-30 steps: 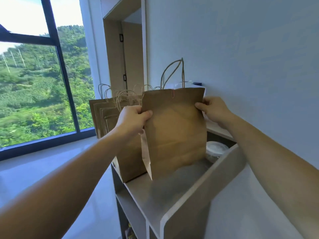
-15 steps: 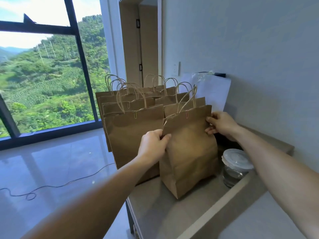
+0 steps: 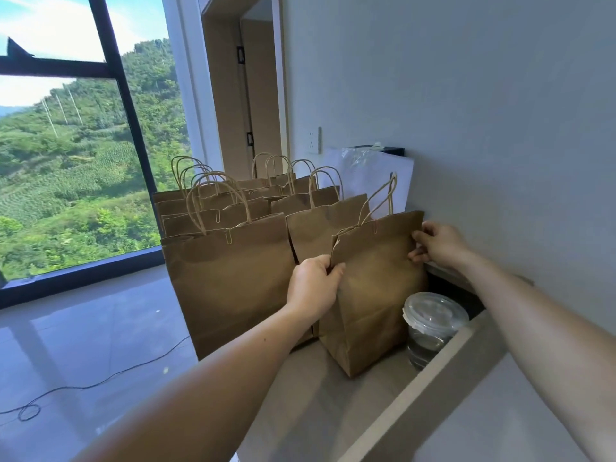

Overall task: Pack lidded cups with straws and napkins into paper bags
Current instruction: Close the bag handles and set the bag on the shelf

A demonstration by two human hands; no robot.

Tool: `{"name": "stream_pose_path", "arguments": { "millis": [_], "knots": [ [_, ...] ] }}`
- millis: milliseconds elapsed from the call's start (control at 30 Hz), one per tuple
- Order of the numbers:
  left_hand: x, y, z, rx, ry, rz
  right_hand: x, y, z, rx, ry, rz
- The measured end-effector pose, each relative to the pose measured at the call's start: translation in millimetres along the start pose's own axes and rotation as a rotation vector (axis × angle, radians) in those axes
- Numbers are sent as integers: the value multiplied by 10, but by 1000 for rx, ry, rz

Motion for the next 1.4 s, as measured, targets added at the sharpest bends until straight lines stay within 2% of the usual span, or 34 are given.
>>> {"name": "stream_pose_path", "arguments": {
  "millis": [267, 467, 633, 800, 1000, 1200, 1400],
  "knots": [
    [-75, -61, 89, 55, -22, -102, 109, 55, 293, -61, -34, 31],
    [-66, -218, 409, 154, -35, -272, 347, 34, 913, -117, -123, 292],
    [-245, -264, 873, 301, 119, -399, 522, 102, 1711, -115, -192, 523],
    [-584, -155, 1451, 345, 307, -446, 515, 15, 2655, -146, -202, 658],
    [-990, 292, 2246, 493, 451, -418, 217, -477, 3665, -183, -57, 758],
    [-1351, 947, 2935, 638, 550, -425, -282, -1193, 4404, -243, 105, 688],
    [-2015, 1793, 3637, 745, 596, -465, -687, -2194, 5173, -312, 185, 635]
  ]
}}
Point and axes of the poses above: each hand's wrist, its own z-axis away from the middle knuckle, its own y-axis out of the palm, x = y × z, the point moved 5 cm from there along -z, towards the middle knuckle, and after that the axes turned 12 degrees about -z, right-handed, at the moved point
